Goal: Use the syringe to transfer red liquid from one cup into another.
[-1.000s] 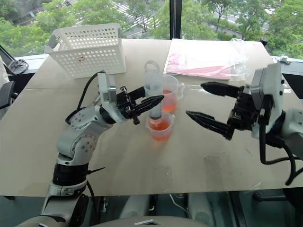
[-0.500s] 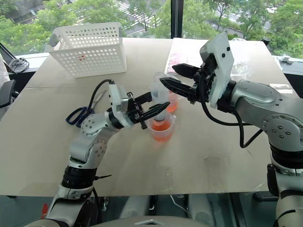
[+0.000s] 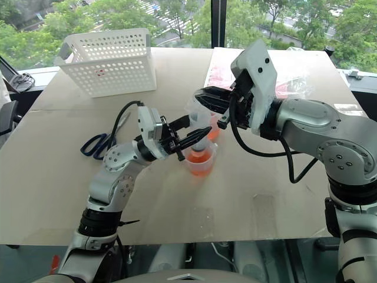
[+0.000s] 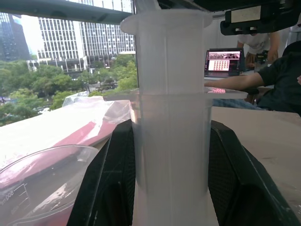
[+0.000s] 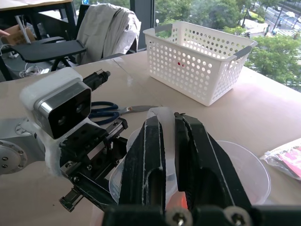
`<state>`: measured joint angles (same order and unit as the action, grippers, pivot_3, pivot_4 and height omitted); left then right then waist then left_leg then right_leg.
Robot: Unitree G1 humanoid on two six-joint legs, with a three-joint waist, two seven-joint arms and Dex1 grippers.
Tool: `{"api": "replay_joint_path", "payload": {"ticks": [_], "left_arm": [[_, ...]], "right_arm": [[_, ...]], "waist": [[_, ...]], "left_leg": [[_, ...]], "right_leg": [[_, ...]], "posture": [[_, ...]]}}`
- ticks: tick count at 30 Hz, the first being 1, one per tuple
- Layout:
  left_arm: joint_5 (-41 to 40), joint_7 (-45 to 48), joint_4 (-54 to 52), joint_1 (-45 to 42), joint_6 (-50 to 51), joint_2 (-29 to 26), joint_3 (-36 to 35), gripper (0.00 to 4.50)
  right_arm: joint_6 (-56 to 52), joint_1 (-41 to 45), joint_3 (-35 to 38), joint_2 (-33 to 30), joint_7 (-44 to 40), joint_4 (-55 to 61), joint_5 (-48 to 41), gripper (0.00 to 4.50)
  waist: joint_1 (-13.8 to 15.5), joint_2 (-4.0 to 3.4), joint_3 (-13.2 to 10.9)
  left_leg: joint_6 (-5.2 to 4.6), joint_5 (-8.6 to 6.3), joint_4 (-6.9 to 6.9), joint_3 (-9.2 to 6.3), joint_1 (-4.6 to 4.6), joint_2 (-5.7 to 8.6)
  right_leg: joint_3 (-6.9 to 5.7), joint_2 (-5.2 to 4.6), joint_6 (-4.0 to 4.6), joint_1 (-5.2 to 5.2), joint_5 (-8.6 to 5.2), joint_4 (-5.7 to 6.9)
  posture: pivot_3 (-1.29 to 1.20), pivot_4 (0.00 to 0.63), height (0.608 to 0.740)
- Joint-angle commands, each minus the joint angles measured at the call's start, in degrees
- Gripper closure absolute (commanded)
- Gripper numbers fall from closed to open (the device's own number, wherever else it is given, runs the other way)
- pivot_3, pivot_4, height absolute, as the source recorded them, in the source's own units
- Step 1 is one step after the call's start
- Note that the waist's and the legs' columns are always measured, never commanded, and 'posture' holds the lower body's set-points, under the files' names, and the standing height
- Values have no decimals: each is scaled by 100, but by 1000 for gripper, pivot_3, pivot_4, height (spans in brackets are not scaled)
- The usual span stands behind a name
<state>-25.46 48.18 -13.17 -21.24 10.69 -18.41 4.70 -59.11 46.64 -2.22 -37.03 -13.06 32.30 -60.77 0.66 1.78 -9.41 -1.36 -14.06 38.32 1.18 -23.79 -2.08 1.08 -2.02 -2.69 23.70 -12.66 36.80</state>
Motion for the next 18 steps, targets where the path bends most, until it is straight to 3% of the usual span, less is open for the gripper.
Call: {"api": "replay_joint_path", "payload": {"ticks": [1, 9, 18], "left_arm": [[-235, 5, -464, -88, 25, 67, 25, 3080], [-431, -102, -701, -160, 271, 93, -60, 3080], [-826, -449, -1109, -478, 834, 100, -329, 3080]], "right_arm": [[106, 31, -400, -48, -432, 97, 498, 4458], [306, -220, -1089, -64, -1540, 102, 1215, 4458], [351, -367, -1205, 168, -2093, 8, 1537, 4458]], "waist": [[-4, 0, 0], [-4, -1, 0], [-6, -1, -1]], "left_leg": [[0, 0, 0, 0, 0, 0], [0, 0, 0, 0, 0, 1], [0, 0, -1, -2, 1, 0]], "right_leg": [[0, 0, 0, 0, 0, 0], [-1, 0, 0, 0, 0, -1], [-2, 1, 0, 0, 0, -1]], "posture": [[0, 150, 740], [0, 150, 740], [0, 150, 740]]}}
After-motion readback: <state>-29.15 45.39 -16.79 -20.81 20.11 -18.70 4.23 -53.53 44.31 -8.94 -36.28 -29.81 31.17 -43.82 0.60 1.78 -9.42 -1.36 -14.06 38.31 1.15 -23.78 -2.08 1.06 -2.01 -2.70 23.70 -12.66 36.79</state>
